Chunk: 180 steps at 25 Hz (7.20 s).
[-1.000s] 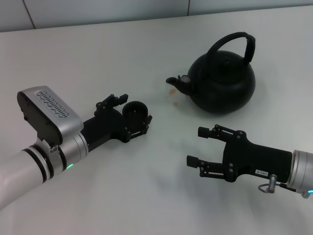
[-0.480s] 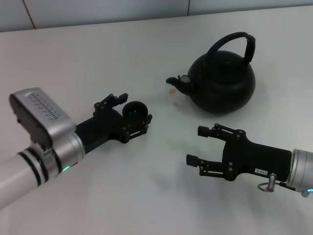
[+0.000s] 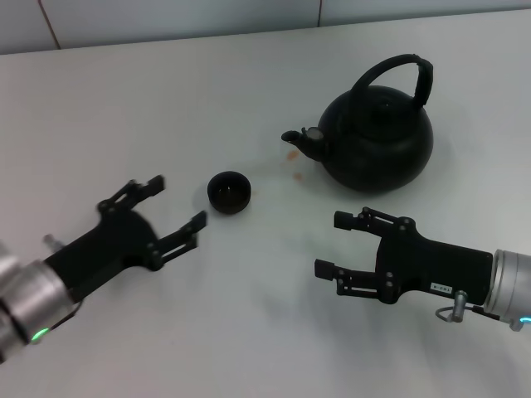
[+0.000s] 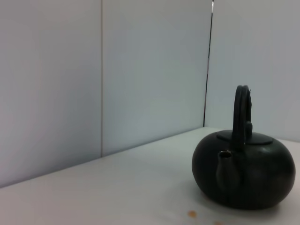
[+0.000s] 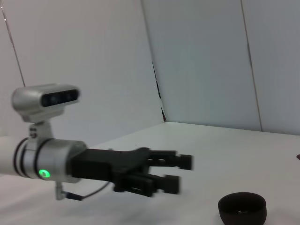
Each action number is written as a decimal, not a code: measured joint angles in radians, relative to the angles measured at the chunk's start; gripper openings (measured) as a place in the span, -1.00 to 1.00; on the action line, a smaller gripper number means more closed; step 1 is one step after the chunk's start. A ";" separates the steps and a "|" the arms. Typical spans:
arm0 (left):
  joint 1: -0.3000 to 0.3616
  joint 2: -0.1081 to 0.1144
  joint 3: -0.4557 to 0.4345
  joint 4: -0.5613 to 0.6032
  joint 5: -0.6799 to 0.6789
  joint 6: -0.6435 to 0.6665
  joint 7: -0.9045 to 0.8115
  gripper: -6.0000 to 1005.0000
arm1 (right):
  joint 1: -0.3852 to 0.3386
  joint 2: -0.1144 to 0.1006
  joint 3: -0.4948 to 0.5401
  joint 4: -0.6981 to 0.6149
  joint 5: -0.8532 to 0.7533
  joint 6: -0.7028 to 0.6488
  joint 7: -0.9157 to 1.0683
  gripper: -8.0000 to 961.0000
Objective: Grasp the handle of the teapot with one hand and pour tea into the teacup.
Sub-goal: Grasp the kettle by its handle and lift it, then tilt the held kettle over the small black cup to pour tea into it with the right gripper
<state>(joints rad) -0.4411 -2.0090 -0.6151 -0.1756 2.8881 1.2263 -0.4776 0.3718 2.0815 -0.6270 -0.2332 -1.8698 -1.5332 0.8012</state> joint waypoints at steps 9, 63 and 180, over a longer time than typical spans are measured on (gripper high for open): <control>0.018 0.014 0.014 0.220 0.000 0.266 -0.051 0.71 | -0.003 0.000 0.030 0.000 0.000 0.001 0.002 0.74; 0.025 0.027 0.130 0.367 -0.007 0.383 -0.070 0.71 | -0.141 0.008 0.674 0.486 0.263 0.057 -0.699 0.74; 0.018 -0.010 0.129 0.361 -0.084 0.336 -0.062 0.71 | 0.213 -0.005 0.667 0.260 0.067 0.308 -0.491 -0.78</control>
<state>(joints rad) -0.4234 -2.0187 -0.4862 0.1855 2.8040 1.5624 -0.5399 0.5851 2.0769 0.0401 0.0265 -1.8025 -1.2254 0.3105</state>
